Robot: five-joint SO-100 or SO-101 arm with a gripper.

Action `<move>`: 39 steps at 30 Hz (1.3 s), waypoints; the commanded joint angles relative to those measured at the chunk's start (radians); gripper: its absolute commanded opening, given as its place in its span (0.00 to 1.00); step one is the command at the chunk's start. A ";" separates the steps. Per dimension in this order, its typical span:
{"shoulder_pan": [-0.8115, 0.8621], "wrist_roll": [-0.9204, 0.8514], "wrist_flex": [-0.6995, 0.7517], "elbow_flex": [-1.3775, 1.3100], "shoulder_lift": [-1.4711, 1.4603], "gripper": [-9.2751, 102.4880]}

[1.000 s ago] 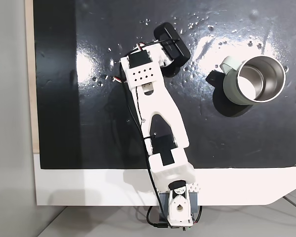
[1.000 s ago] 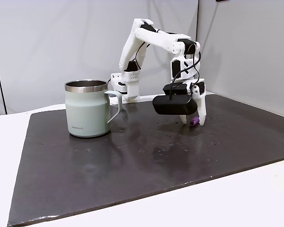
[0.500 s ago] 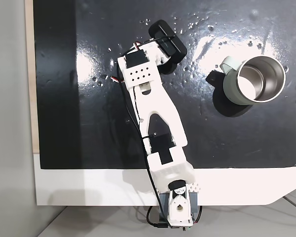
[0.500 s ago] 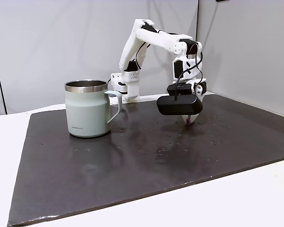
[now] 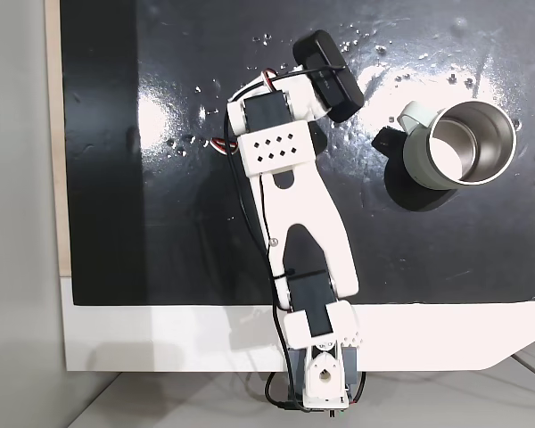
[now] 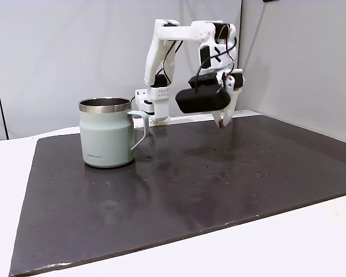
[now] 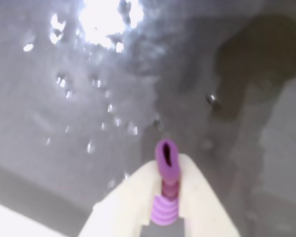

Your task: Grasp a pengrip and put it in the cup.

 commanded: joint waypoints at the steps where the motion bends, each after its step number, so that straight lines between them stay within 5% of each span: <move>1: 0.054 0.015 0.132 -0.054 0.181 0.08; 18: 0.588 -0.299 0.342 0.003 0.617 0.08; 28: 0.834 -0.454 0.172 0.014 0.580 0.08; 39: 0.876 -0.457 -0.061 0.025 0.466 0.08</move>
